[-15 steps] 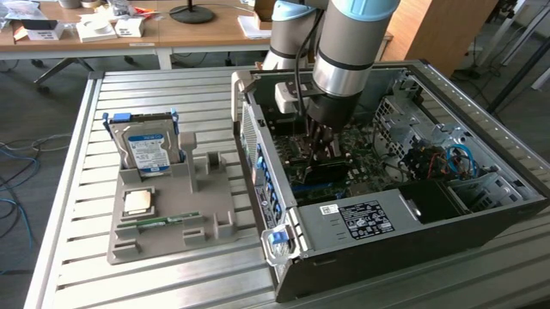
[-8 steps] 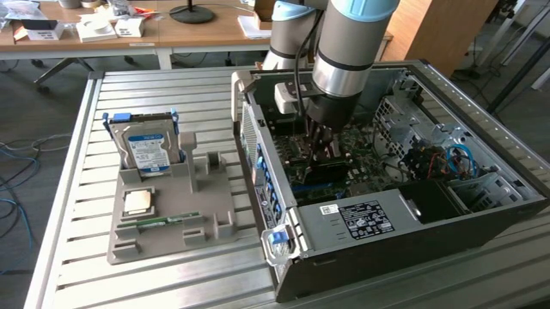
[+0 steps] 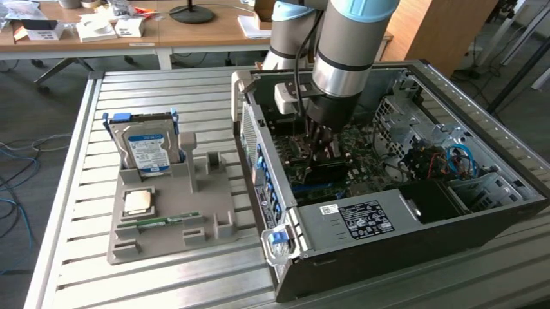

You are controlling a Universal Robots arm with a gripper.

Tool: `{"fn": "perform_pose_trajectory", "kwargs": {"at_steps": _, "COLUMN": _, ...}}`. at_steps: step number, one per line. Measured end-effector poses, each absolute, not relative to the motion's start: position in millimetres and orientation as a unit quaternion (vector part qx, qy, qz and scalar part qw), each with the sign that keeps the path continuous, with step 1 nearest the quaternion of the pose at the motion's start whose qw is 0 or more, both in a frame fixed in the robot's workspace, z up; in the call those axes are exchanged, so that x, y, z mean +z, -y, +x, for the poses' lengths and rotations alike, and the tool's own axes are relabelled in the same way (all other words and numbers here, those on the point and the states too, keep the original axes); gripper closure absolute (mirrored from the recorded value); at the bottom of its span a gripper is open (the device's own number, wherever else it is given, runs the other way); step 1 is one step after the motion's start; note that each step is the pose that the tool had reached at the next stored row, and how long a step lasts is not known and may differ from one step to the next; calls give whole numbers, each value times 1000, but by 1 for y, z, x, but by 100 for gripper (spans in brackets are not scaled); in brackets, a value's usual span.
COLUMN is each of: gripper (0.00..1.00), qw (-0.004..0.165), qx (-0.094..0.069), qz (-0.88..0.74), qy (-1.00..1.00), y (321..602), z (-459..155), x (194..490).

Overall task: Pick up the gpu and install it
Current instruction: 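Press down on the gpu until it lock into place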

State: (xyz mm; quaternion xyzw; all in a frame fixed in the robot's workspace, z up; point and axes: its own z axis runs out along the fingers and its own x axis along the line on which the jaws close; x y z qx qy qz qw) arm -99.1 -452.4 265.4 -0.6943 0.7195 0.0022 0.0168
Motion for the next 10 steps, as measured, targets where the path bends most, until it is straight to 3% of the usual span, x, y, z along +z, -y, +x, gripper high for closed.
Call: {"fn": "perform_pose_trajectory", "kwargs": {"at_steps": 10, "gripper": 89, "qw": 17, "qx": 2, "qz": -694, "qy": -720, "y": 452, "z": -100, "x": 264}}
